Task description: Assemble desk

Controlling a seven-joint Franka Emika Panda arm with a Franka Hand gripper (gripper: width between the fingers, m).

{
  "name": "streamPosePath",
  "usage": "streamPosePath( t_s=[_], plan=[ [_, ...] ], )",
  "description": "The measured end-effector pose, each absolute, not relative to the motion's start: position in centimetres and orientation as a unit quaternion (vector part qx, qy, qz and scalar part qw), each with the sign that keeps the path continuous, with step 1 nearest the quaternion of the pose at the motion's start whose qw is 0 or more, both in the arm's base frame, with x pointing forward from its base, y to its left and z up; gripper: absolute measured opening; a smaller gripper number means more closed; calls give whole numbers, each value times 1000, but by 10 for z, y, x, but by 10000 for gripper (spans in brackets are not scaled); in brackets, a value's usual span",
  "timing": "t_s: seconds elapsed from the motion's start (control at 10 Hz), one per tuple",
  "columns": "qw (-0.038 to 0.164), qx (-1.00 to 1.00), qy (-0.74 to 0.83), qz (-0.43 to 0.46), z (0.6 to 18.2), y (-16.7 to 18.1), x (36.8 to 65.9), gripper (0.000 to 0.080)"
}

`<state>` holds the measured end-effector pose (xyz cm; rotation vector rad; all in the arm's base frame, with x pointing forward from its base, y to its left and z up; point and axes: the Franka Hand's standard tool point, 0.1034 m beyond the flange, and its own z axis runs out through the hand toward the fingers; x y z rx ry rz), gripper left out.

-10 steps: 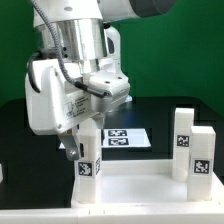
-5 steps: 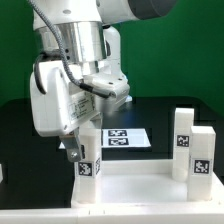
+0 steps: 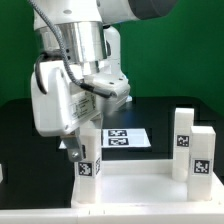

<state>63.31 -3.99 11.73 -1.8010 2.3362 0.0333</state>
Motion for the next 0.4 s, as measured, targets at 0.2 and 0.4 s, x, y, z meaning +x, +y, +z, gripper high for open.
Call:
streamPosePath(
  t_s=[0.2, 0.4],
  plan=[
    [116, -620, 776, 13, 148, -20, 639, 649],
    [112, -634, 765, 32, 151, -8, 634, 649]
  ],
)
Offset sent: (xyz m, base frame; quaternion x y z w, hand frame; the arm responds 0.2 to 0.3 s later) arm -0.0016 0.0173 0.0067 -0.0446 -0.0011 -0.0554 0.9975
